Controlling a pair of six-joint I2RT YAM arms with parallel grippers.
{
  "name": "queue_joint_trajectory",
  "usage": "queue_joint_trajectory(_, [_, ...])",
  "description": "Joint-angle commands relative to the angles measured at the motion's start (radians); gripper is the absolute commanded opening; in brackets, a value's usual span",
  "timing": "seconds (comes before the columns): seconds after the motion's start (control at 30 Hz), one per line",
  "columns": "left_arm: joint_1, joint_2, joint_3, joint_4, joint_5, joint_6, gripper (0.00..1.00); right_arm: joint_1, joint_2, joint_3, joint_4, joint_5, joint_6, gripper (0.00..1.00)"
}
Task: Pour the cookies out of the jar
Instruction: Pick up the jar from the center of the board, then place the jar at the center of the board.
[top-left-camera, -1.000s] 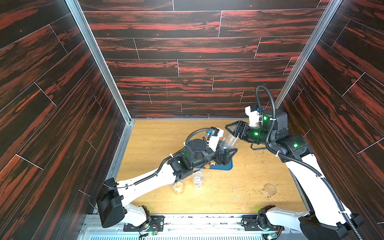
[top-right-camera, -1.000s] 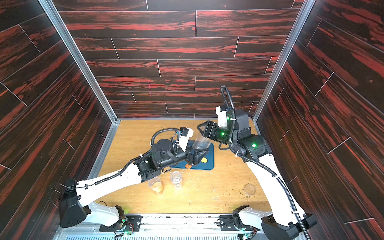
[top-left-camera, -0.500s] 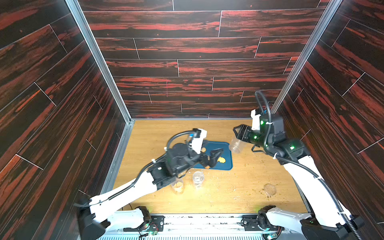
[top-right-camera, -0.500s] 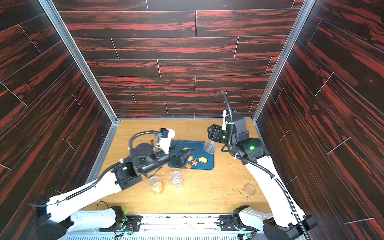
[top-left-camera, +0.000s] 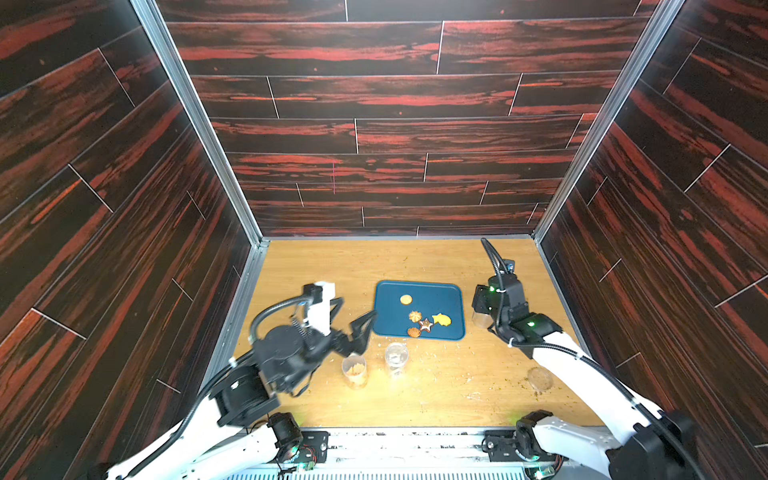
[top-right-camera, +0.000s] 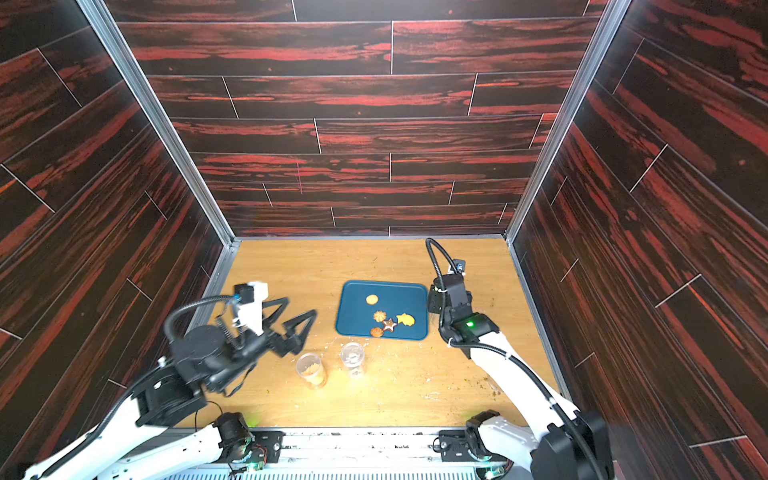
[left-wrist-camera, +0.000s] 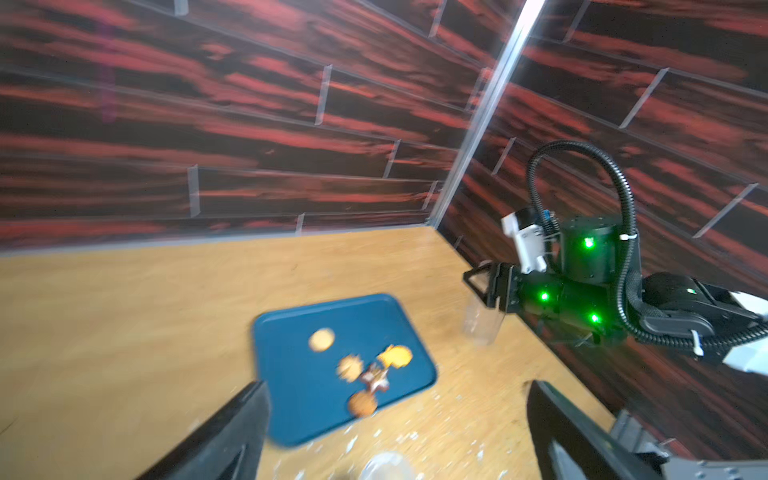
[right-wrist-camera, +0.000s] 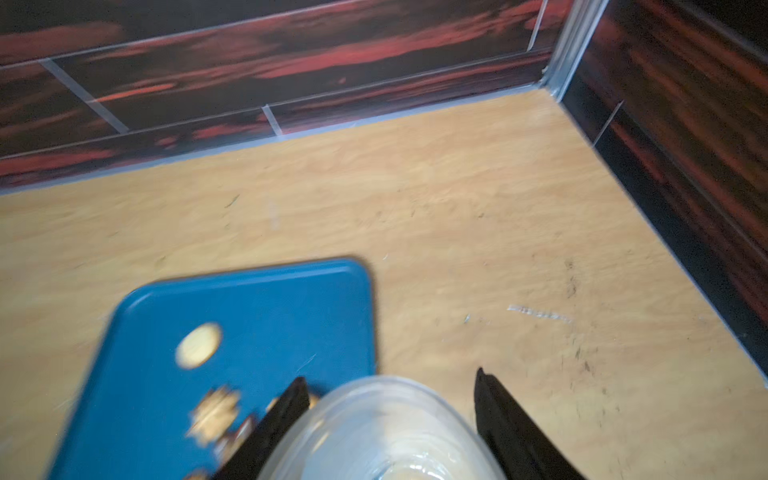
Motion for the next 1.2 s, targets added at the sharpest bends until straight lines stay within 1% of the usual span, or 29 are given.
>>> queue_joint_trajectory(0.0, [0.004,-0.049,-0.03,-0.096,-0.06,-0.04,1.0,-0.029,0.06,-0.05,0.246,0.068,-0.025,0.6])
queue_joint_trajectory(0.13, [0.004,-0.081,-0.051,-0.14,-0.084,-0.028,1.0,-0.087,0.154,-0.078,0.381,0.026,-0.005,0.6])
queue_joint_trajectory(0.3, [0.006,-0.096,-0.07,-0.151,-0.11,-0.042,1.0,-0.153,0.272,-0.071,0.512,-0.047,-0.011,0.6])
queue_joint_trajectory(0.43, [0.008,-0.101,-0.106,-0.144,-0.138,-0.052,1.0,-0.189,0.339,-0.061,0.577,-0.114,0.012,0.6])
queue_joint_trajectory(0.53, [0.009,-0.101,-0.145,-0.115,-0.142,-0.064,1.0,-0.197,0.381,-0.051,0.619,-0.158,0.001,0.6])
queue_joint_trajectory(0.7, [0.013,-0.098,-0.204,-0.073,-0.151,-0.089,1.0,-0.204,0.435,-0.045,0.676,-0.171,-0.023,0.6])
queue_joint_trajectory(1.07, [0.036,-0.079,-0.213,-0.067,-0.132,-0.084,1.0,-0.213,0.521,-0.066,0.725,-0.165,0.023,0.61])
queue_joint_trajectory(1.17, [0.041,-0.08,-0.219,-0.061,-0.126,-0.089,1.0,-0.212,0.521,-0.079,0.725,-0.162,0.031,0.64])
